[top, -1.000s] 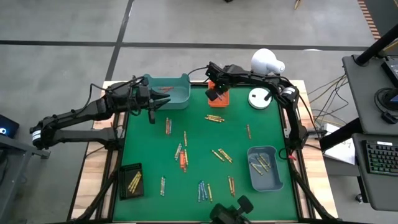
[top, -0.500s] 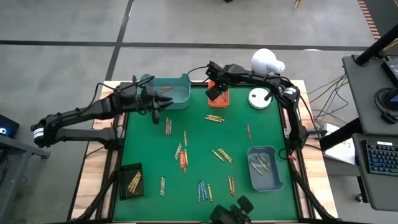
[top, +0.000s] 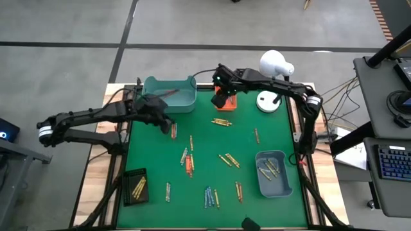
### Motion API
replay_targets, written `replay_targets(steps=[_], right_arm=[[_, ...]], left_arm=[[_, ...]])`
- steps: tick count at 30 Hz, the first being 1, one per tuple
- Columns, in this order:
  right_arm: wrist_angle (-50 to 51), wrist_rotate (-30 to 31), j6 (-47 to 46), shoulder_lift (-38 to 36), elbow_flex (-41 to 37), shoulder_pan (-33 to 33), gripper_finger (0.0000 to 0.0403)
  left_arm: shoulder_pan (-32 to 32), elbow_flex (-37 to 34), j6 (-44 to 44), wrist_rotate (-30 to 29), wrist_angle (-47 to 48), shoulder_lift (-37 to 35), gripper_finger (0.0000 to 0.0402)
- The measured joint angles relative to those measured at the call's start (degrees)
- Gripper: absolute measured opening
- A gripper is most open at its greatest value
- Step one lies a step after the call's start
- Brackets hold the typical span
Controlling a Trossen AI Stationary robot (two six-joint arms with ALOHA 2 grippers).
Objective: Sort crayons
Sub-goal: Put the yellow crayon into the black bin
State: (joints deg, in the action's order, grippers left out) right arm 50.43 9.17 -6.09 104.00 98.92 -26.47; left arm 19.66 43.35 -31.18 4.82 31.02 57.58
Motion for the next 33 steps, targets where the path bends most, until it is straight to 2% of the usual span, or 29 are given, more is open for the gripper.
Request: replay_targets(steps=[6, 14, 18, 27, 33], right_arm=[[-3.73, -0.09, 2.38, -6.11, -6.0, 3.21, 0.0137], [-11.54, -0.09, 3.65, -16.05, -19.35, 5.98, 0.0128], [-17.19, -0.09, 3.24, -20.61, -25.53, 7.58, 0.0128], [-27.83, -0.13, 1.28, -26.41, -33.4, 9.78, 0.0131], [-28.72, -0.09, 0.0, -26.73, -34.82, 9.71, 0.0127]], left_arm=[[-4.74, 0.0, -8.18, -4.61, 4.34, 4.45, 0.0064], [-9.59, 0.0, -16.84, -9.03, 7.97, 9.58, 0.0064], [-10.6, 0.0, -20.16, -13.8, 8.36, 11.98, 0.0064], [-10.62, 0.0, -21.44, -22.32, 8.35, 18.64, 0.0064], [-10.62, 0.0, -20.92, -23.93, 6.21, 22.04, 0.0064]])
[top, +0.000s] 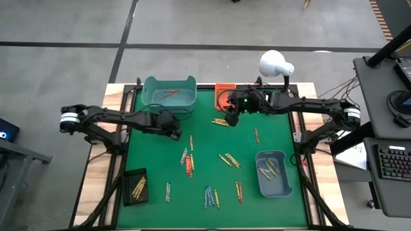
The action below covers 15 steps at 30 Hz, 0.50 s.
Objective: Sort crayons
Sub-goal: Put the yellow crayon into the black bin
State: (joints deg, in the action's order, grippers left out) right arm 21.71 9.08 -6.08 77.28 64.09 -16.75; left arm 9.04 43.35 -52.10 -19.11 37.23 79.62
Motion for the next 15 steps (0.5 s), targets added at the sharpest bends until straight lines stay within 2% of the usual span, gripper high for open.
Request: replay_targets(steps=[6, 15], right_arm=[[-0.18, -0.02, -0.7, 0.02, -0.38, 0.02, 0.0132], [-0.2, 0.0, -1.5, 0.02, -0.52, 0.02, 0.0129]], left_arm=[[0.03, 0.02, 2.02, -0.18, -2.96, 2.78, 0.0086], [0.07, 0.02, 2.06, -4.29, -3.46, 6.35, 0.0129]])
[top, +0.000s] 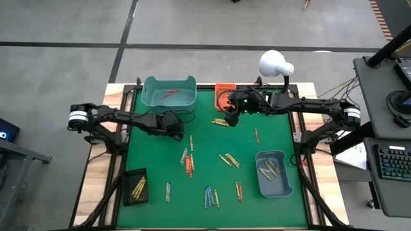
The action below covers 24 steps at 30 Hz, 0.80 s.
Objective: Sort crayons
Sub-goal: Put the yellow crayon into the black bin
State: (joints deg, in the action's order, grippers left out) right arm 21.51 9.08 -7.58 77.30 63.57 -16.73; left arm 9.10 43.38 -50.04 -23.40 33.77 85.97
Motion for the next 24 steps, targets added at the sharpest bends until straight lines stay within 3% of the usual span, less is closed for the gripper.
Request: replay_targets(steps=[24], right_arm=[[0.03, 0.0, -1.54, 0.04, -0.09, 0.0, 0.0127]], left_arm=[[-0.09, 0.28, 0.0, -2.03, -1.89, 7.31, 0.013]])
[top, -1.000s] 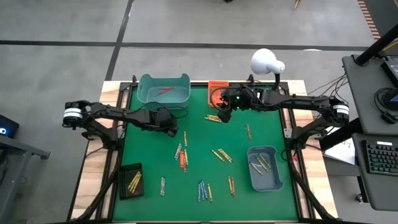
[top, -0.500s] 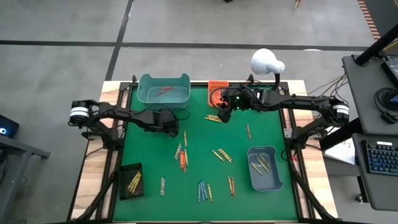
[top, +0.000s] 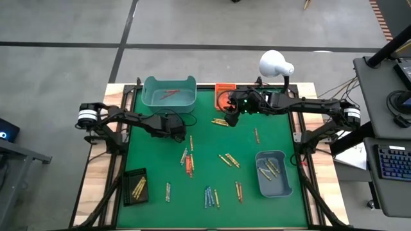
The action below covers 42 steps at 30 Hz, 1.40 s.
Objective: Sort crayons
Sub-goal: Put the yellow crayon into the black bin
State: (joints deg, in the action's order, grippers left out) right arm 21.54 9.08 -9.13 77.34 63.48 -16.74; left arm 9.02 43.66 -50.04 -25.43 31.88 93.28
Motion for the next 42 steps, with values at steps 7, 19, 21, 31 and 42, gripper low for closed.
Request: replay_targets(steps=[7, 19, 21, 31, 42], right_arm=[[0.0, 0.0, 0.02, 0.0, 0.0, 0.0, 0.0125], [0.01, -0.01, 0.13, 0.0, -0.69, 0.0, 0.0125], [0.0, -0.02, 0.13, 0.0, -1.12, 0.0, 0.0125], [-0.01, -0.01, 0.13, 0.02, -1.99, 0.09, 0.0125], [0.0, -0.02, 0.13, 0.02, -1.99, 2.03, 0.0125]], left_arm=[[0.0, -0.07, 0.0, 0.3, -0.25, 0.42, 0.0095], [0.18, -0.56, 2.58, -0.65, 4.79, -3.37, 0.0006], [0.15, 0.78, 2.85, -0.67, 8.16, -6.45, 0.0004], [-5.18, 12.45, 5.07, 12.93, 26.87, -19.31, 0.0001], [-23.35, 17.51, -8.75, 30.51, 30.99, -22.85, 0.0]])
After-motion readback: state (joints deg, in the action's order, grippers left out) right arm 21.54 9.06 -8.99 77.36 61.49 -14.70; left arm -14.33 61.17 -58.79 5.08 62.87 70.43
